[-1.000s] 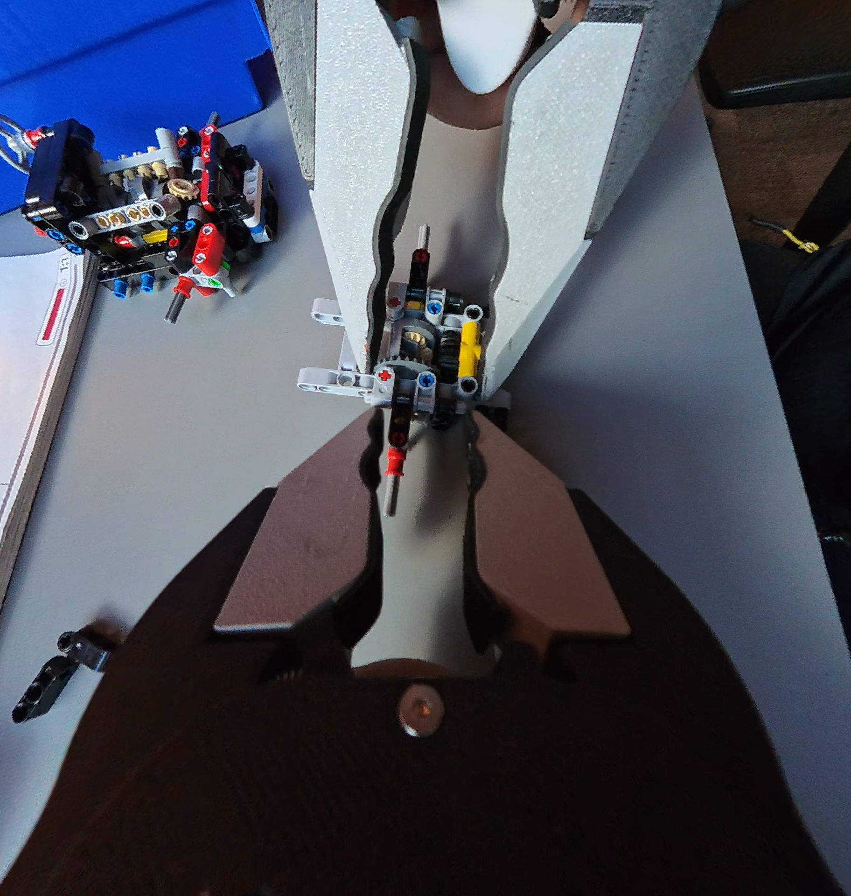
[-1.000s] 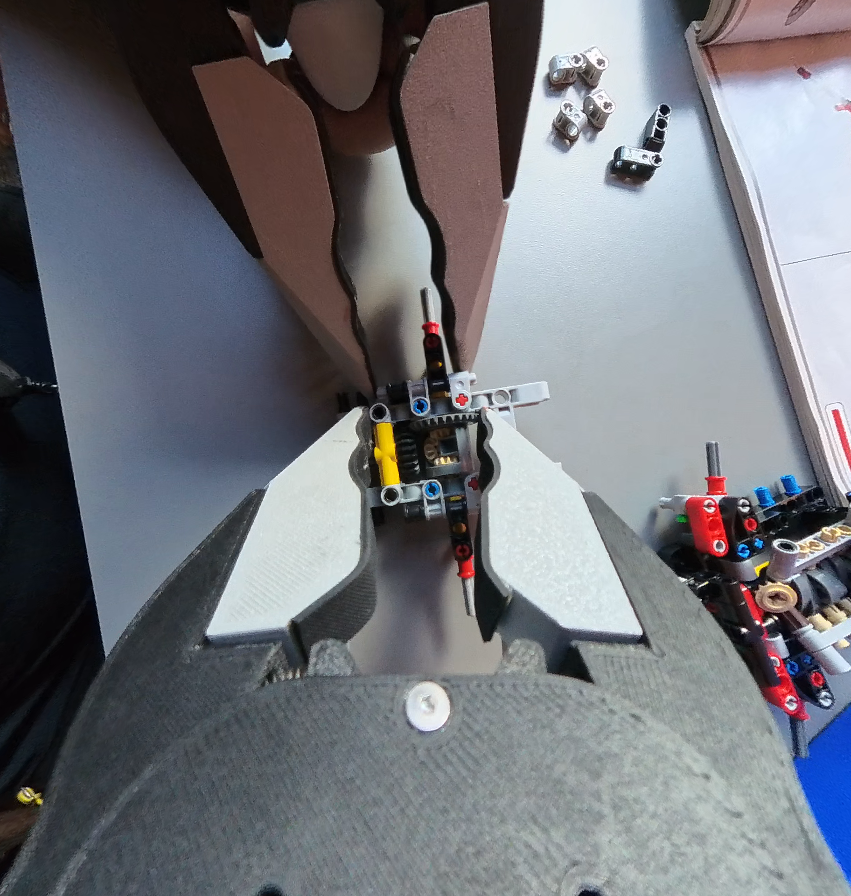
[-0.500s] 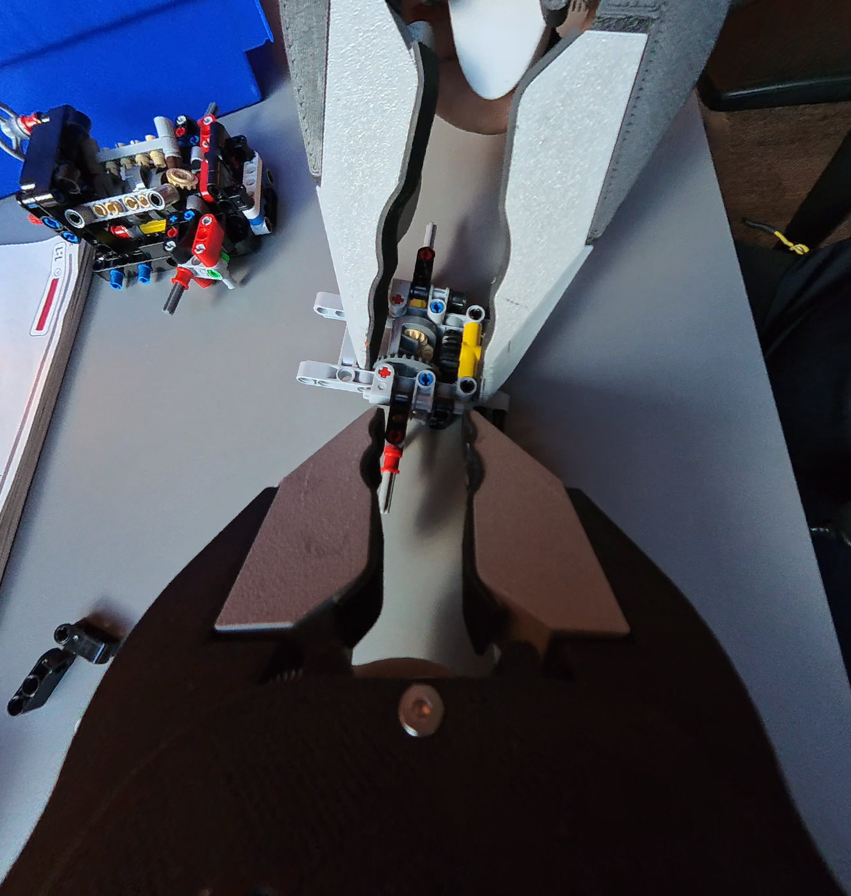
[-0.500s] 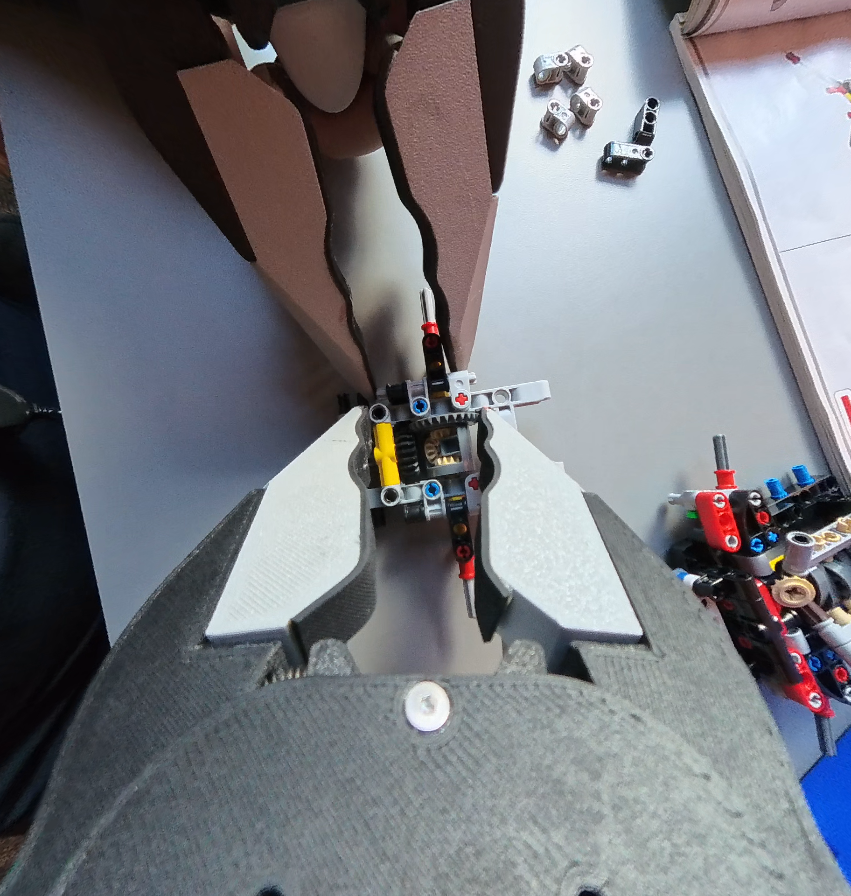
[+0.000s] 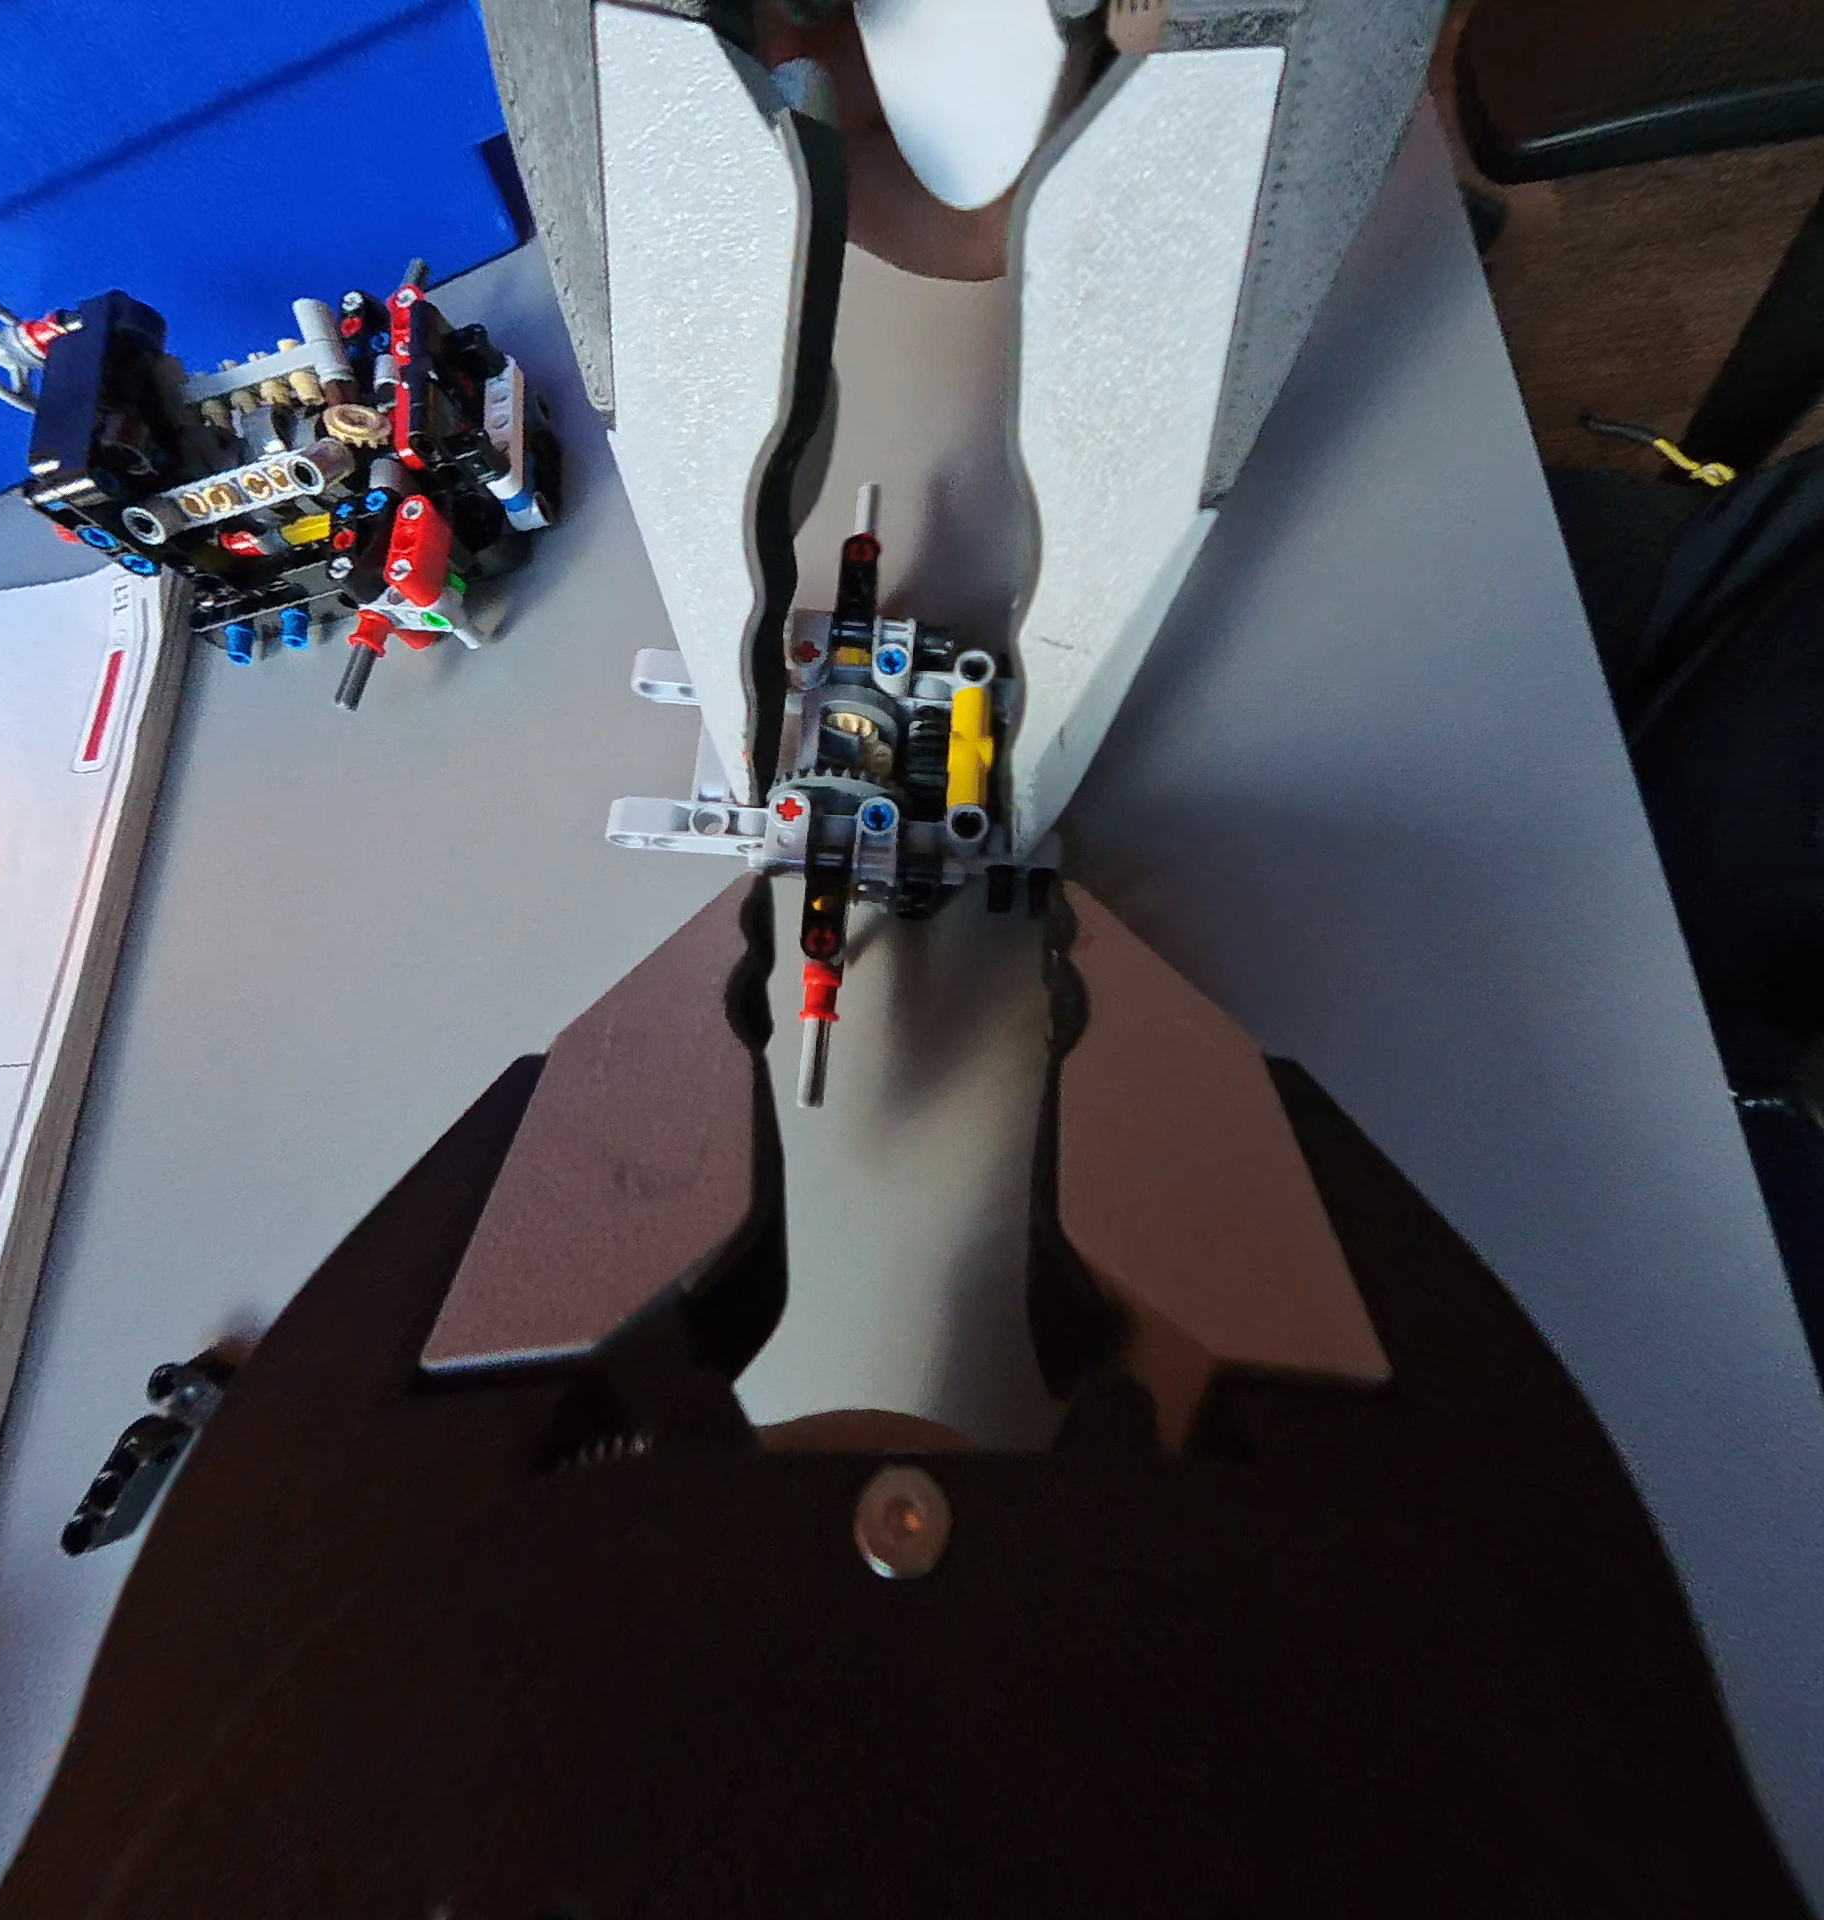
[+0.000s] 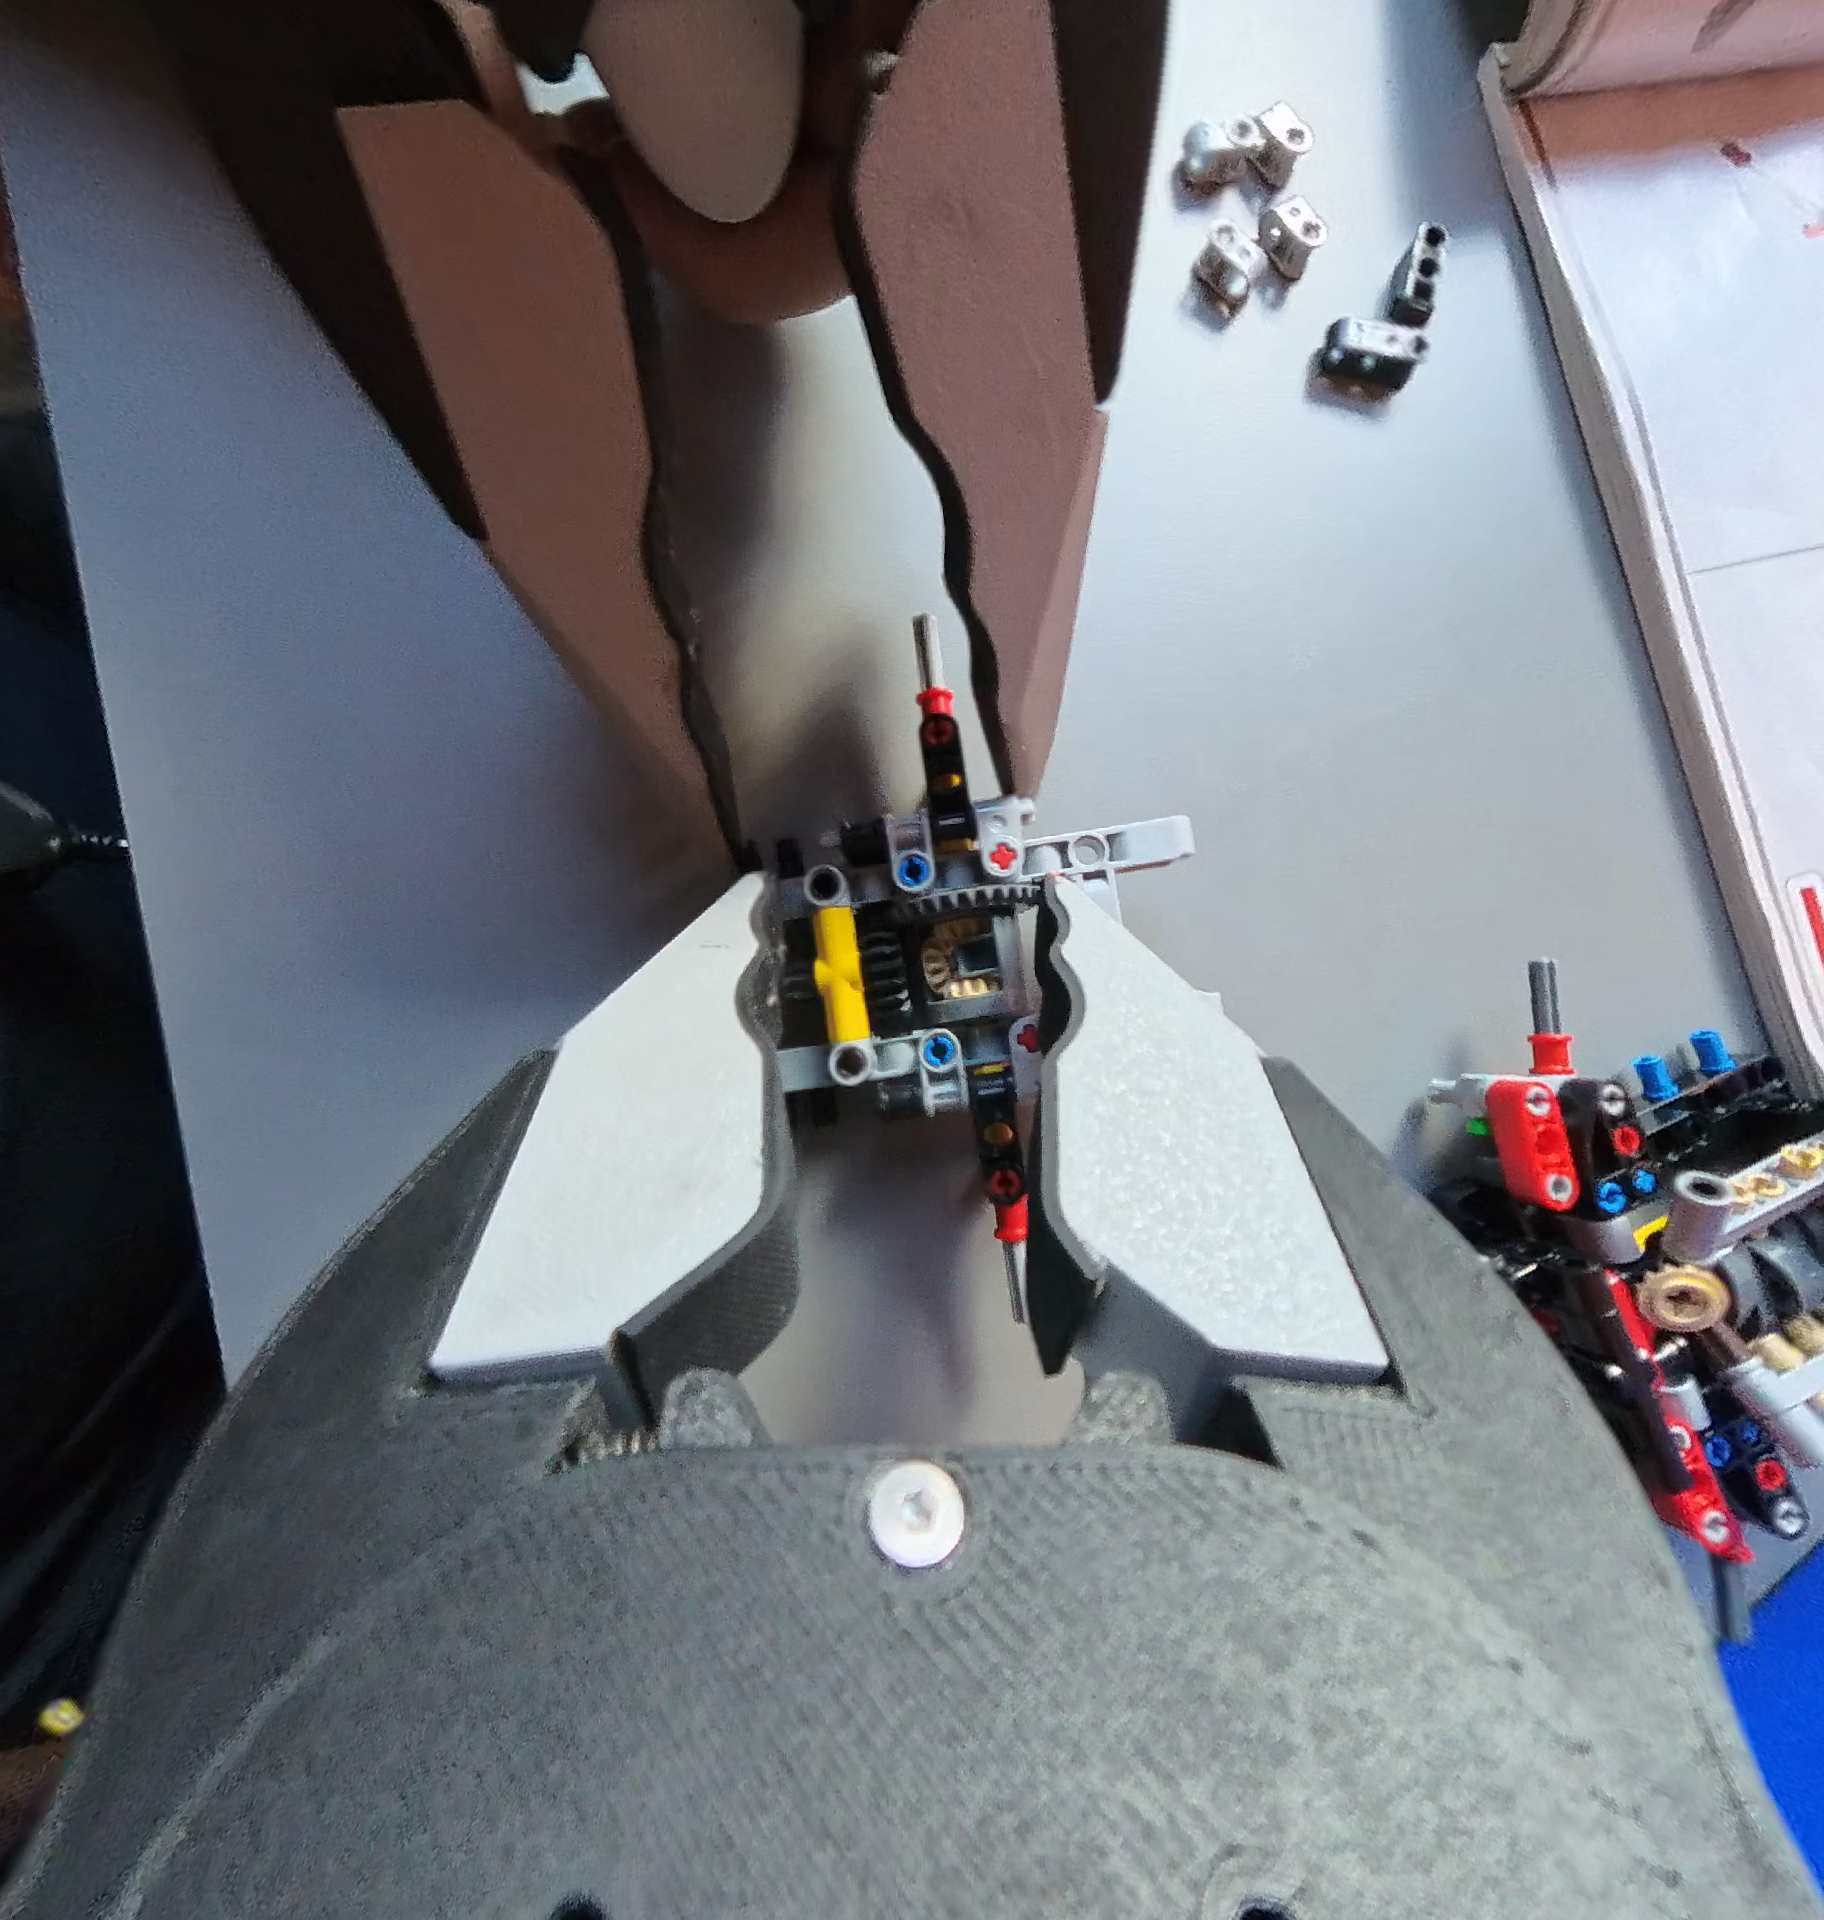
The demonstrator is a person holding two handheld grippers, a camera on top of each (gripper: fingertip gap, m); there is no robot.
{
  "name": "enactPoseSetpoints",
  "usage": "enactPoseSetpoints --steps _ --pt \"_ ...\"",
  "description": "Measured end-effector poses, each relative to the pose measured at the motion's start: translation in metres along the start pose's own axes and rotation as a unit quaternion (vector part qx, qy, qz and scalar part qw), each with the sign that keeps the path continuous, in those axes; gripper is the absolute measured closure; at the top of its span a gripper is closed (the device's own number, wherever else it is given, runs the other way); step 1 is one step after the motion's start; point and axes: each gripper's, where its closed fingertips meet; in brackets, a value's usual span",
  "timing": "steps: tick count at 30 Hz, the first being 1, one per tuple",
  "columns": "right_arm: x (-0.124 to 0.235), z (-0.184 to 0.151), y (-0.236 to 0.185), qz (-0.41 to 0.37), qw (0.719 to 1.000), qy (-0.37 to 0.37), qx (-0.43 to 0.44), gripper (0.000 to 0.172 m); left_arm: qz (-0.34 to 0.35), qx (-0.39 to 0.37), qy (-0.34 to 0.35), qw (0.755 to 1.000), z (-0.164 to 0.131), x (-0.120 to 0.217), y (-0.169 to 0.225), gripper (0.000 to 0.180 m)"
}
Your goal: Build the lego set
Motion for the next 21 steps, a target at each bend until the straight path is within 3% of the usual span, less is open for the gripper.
enactPoseSetpoints --steps 8,21 --pt "0.0005 0.0005 -0.0017 0.007 0.999 -0.011 0.03 0.131 0.005 0.007 0.002 1.0 0.0002 0.0021 -0.004 0.146" --pt "-0.0048 0.0057 -0.0015 -0.031 0.999 -0.016 0.003 0.129 0.011 0.064 -0.022 0.998 -0.0031 0.0029 -0.0065 0.145"
Point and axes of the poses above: each gripper's, where its closed fingertips meet, x back along the fingers, z out of its top, y = z × x across the jaws, and after that the axes turned 1 degree about -x, right-handed
